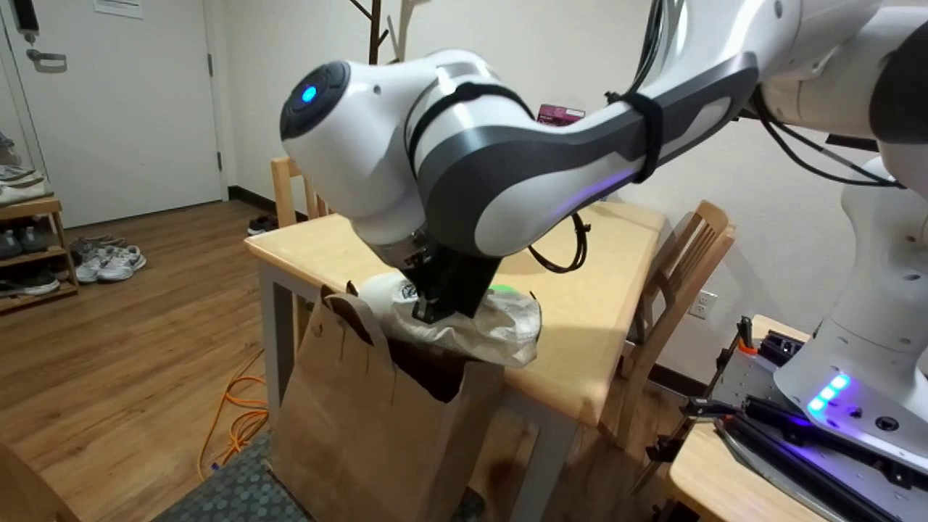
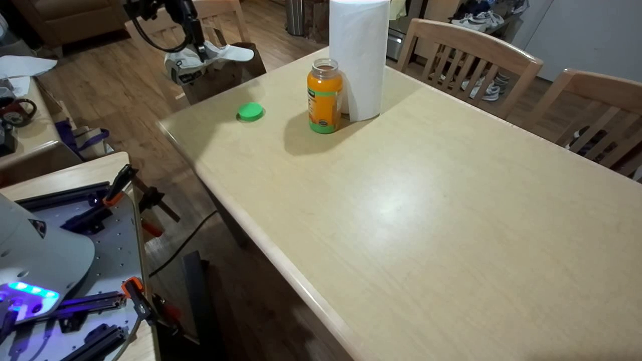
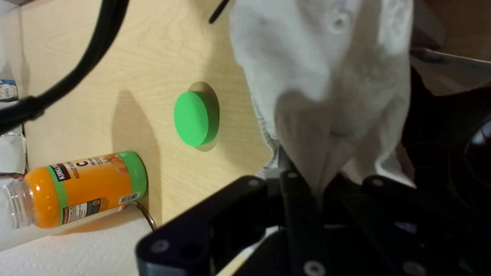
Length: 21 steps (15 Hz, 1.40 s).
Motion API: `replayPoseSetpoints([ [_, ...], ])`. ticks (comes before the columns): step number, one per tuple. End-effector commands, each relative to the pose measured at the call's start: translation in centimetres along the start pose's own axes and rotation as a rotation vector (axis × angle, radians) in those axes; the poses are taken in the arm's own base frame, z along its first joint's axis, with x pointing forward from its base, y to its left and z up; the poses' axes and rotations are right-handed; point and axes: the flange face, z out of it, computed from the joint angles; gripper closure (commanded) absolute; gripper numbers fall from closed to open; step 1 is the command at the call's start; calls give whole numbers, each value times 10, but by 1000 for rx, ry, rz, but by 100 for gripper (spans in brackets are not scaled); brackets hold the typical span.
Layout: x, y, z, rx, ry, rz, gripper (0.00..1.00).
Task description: Put the cap in the bag
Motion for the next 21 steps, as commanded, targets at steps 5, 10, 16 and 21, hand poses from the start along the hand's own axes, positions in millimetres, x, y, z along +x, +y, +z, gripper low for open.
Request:
replayPoseSetpoints([
  [5, -3, -30, 5, -66, 15, -54, 95],
  [10, -19, -35, -38, -68, 137, -30, 95],
  [16, -31, -37, -71, -82, 246, -8, 95],
  [21, -37, -36, -89, -83, 301, 9, 95],
])
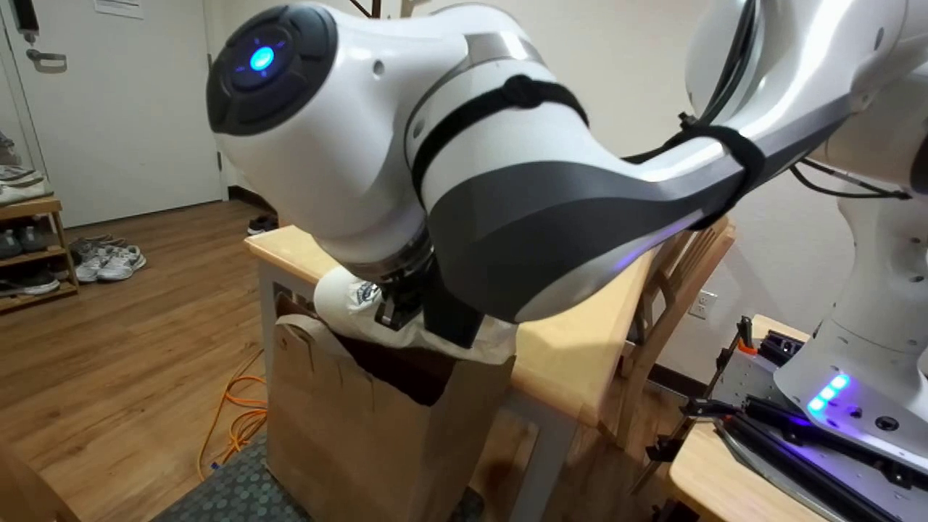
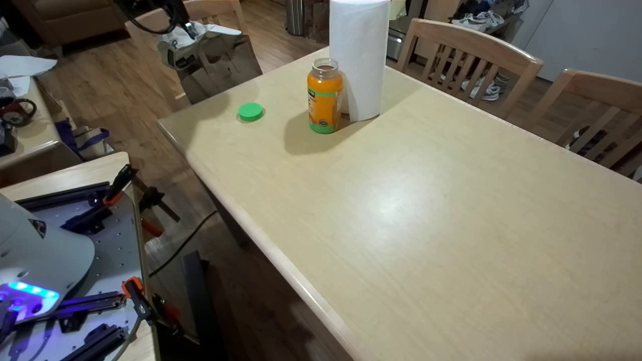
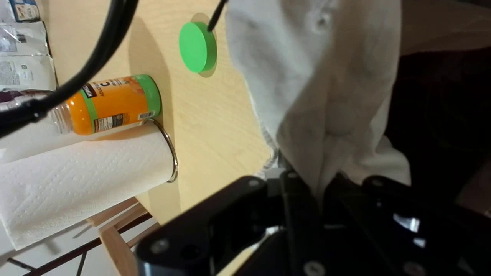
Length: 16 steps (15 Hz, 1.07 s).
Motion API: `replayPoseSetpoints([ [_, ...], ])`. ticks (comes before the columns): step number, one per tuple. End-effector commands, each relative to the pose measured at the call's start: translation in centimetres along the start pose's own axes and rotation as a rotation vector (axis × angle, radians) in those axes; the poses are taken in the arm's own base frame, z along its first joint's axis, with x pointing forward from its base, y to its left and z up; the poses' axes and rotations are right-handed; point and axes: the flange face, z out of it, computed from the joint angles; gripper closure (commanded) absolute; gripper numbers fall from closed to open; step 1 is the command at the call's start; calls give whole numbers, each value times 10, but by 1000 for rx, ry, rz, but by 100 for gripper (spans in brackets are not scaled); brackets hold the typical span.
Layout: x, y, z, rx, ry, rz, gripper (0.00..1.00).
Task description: Put the cap in the bag
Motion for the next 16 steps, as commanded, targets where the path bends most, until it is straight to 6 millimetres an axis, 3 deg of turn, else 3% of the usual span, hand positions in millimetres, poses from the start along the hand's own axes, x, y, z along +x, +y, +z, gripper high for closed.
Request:
replayPoseSetpoints([
  [1, 1, 3, -15, -24, 47, 18, 95],
  [10, -4, 12, -53, 19, 115, 55, 95],
  [16, 11, 26, -42, -1, 98, 117, 95],
])
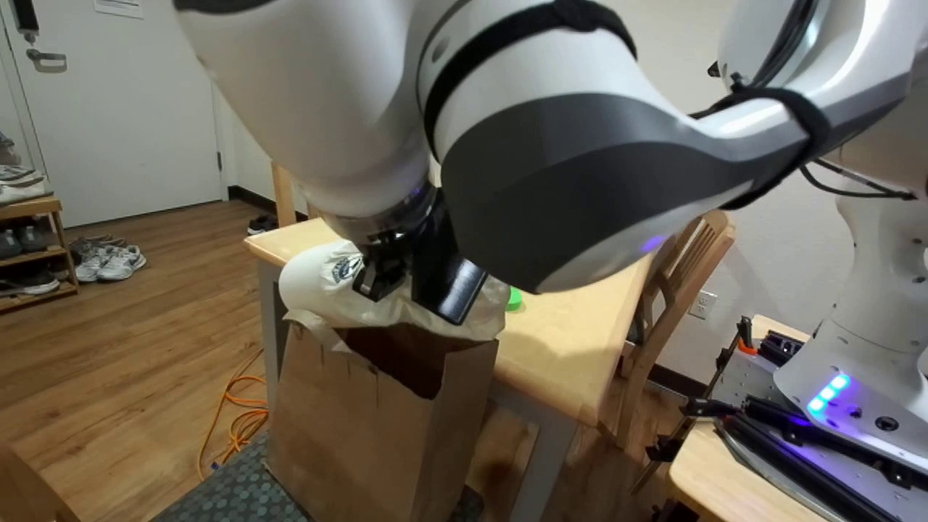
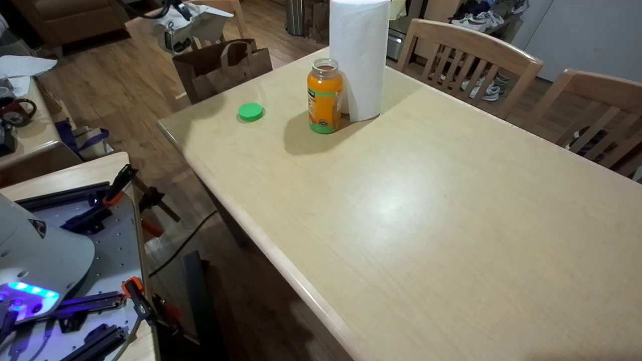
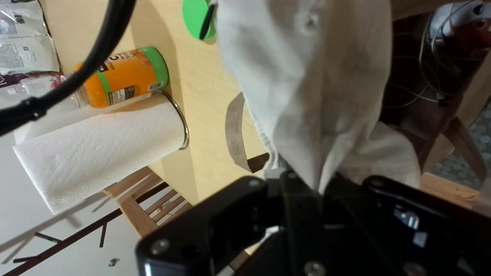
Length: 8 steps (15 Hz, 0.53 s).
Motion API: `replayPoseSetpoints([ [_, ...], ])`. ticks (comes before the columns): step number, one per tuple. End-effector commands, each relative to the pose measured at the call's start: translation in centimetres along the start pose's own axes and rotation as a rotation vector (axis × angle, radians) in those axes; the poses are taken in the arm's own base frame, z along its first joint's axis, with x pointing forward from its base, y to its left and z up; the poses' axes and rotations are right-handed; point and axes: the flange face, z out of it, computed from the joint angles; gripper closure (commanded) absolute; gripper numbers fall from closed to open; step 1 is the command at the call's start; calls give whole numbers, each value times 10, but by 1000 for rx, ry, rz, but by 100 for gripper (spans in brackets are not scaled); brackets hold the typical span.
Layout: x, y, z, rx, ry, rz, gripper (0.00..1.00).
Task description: Put the cap in the bag
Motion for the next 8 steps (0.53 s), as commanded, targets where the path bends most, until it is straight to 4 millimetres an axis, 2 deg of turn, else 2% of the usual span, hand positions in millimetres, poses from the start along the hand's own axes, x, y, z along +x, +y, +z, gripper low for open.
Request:
replayPoseSetpoints([
  [1, 12, 13, 6, -28, 1, 62, 95],
  [4, 19, 23, 11, -42, -2, 103, 95],
  [8, 31, 38, 28, -62, -46, 178, 95],
])
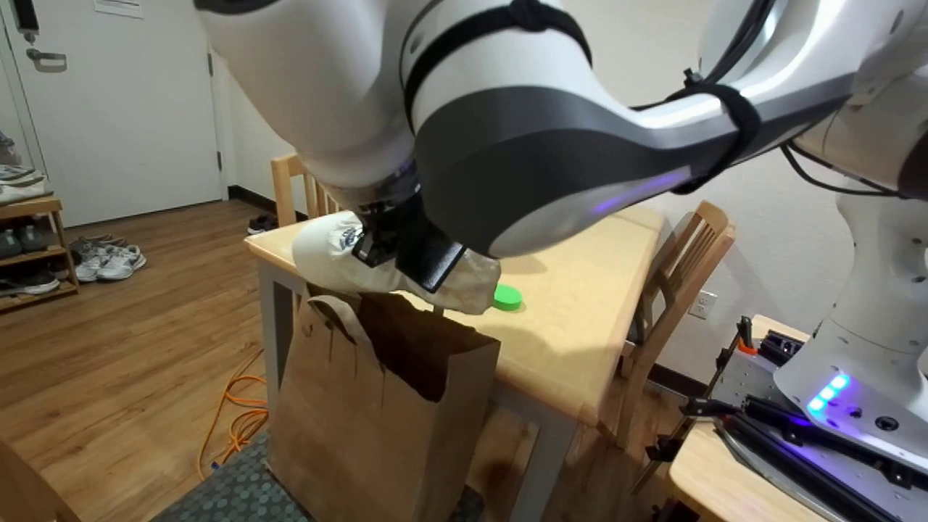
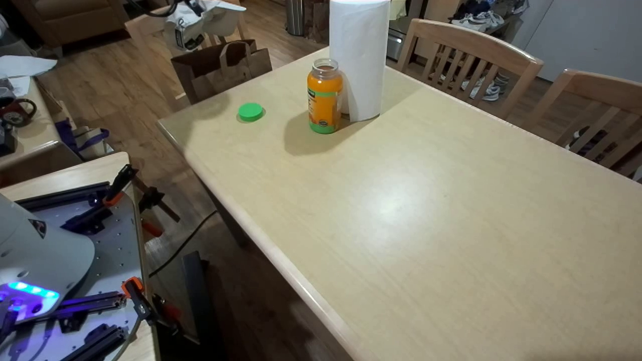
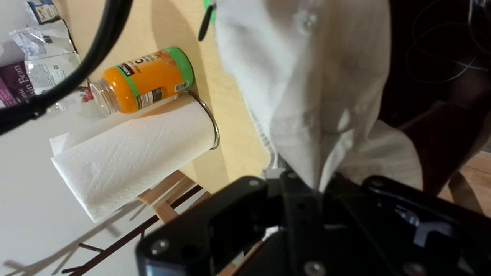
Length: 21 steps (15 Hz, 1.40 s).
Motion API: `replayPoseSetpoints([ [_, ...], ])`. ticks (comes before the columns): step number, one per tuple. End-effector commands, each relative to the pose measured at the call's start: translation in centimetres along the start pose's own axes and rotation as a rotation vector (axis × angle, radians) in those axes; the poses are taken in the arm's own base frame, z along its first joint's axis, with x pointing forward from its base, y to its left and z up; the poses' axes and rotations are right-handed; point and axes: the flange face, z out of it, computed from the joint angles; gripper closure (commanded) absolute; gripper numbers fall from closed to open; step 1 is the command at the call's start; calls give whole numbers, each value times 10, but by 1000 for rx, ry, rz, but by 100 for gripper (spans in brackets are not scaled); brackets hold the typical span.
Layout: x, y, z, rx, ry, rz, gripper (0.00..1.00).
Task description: Put the cap in the bag
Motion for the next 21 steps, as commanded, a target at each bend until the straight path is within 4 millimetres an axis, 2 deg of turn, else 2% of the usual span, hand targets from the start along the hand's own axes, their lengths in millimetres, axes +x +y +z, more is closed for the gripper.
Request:
replayPoseSetpoints([
  [1, 13, 17, 15, -20, -62, 85, 95],
  [7, 28, 32, 57, -63, -178, 171, 95],
  [12, 22, 23, 73, -68, -242, 196, 95],
  [21, 4, 6, 55, -46, -231, 169, 96],
])
